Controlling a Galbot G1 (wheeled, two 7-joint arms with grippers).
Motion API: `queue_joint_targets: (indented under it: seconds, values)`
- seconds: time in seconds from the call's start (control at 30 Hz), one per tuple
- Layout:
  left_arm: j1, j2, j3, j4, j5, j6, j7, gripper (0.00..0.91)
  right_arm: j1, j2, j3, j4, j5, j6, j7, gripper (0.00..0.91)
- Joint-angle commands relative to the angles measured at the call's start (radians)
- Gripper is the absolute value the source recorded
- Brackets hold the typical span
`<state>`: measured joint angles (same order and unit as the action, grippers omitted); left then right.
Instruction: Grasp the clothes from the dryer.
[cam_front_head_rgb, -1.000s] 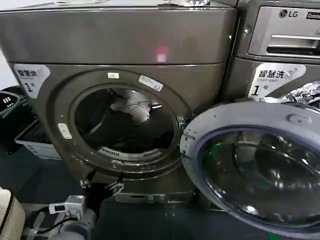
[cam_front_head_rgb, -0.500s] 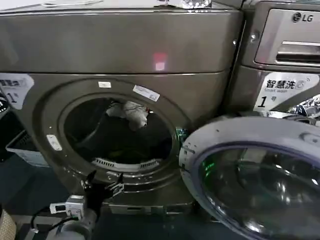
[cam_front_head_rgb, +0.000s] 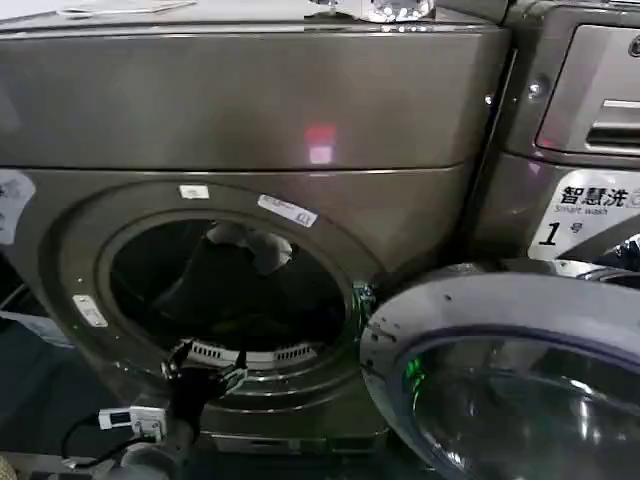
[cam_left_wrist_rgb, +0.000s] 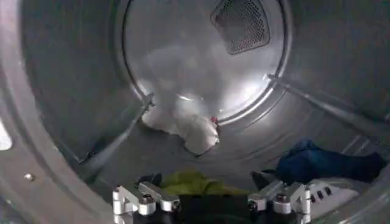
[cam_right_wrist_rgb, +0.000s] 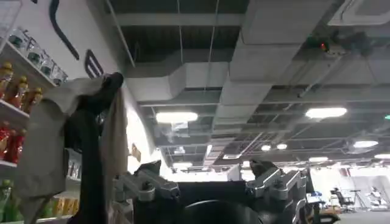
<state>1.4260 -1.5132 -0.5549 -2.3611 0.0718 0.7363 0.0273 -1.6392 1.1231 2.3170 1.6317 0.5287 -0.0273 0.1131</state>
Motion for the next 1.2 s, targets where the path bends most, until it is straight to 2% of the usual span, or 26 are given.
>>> queue_joint_targets:
  seconds: [0.03, 0.2, 0.27, 0.33, 0.43, 0.47, 0.53, 0.57, 0.6, 0.63, 0.8, 0.97, 1.03, 1.2]
  values:
    - [-0.177, -0.007, -0.002, 0.130, 0.055, 0.011, -0.004, 0.907, 0.004, -0.001, -0.006, -0.001, -0.005, 0.003, 0.000, 0.907]
    - [-0.248, -0.008, 0.006, 0.220, 0.120, -0.022, 0.034, 0.907, 0.003, -0.002, -0.008, 0.001, -0.004, 0.005, -0.003, 0.907]
    - [-0.260, 0.000, 0.000, 0.251, 0.314, -0.026, 0.182, 0.907, 0.003, -0.003, -0.009, 0.001, -0.004, 0.005, -0.004, 0.907]
    - [-0.272, 0.012, -0.023, 0.284, 0.568, -0.127, 0.416, 0.907, 0.007, -0.003, -0.016, 0.004, -0.004, 0.005, -0.005, 0.907]
    - [-0.345, 0.044, -0.042, 0.307, 0.764, -0.176, 0.672, 0.907, 0.013, -0.006, -0.024, 0.011, -0.005, 0.004, -0.006, 0.907]
    - [-0.367, 0.050, -0.052, 0.314, 0.841, -0.209, 0.755, 0.907, 0.011, -0.006, -0.025, 0.013, -0.005, 0.004, -0.007, 0.907]
    - [-0.409, 0.054, -0.068, 0.316, 0.977, -0.338, 0.976, 0.907, 0.008, -0.008, -0.024, 0.009, -0.005, 0.005, -0.008, 0.907]
    - [-0.419, 0.052, -0.069, 0.319, 1.023, -0.375, 1.023, 0.907, 0.008, -0.008, -0.024, 0.009, -0.005, 0.004, -0.008, 0.907]
    - [-0.434, 0.048, -0.069, 0.329, 1.094, -0.437, 1.070, 0.907, 0.006, -0.009, -0.023, 0.009, -0.005, 0.004, -0.009, 0.907]
    - [-0.449, 0.044, -0.069, 0.342, 1.165, -0.539, 1.111, 0.907, 0.003, -0.014, -0.021, 0.008, -0.004, 0.003, -0.009, 0.907]
    - [-0.534, 0.050, -0.061, 0.375, 1.167, -0.695, 1.306, 0.907, -0.010, -0.024, -0.011, -0.006, -0.003, 0.007, -0.010, 0.907]
    - [-0.620, 0.069, -0.064, 0.438, 1.171, -0.888, 1.322, 0.907, -0.001, -0.018, -0.026, 0.007, -0.009, 0.007, -0.011, 0.907]
    - [-0.629, 0.085, -0.058, 0.456, 1.186, -0.938, 1.322, 0.907, -0.001, -0.019, -0.027, 0.007, -0.010, 0.008, -0.010, 0.907]
    - [-0.650, 0.100, -0.049, 0.482, 1.215, -0.967, 1.323, 0.907, 0.002, -0.014, -0.033, 0.013, -0.015, 0.008, -0.011, 0.907]
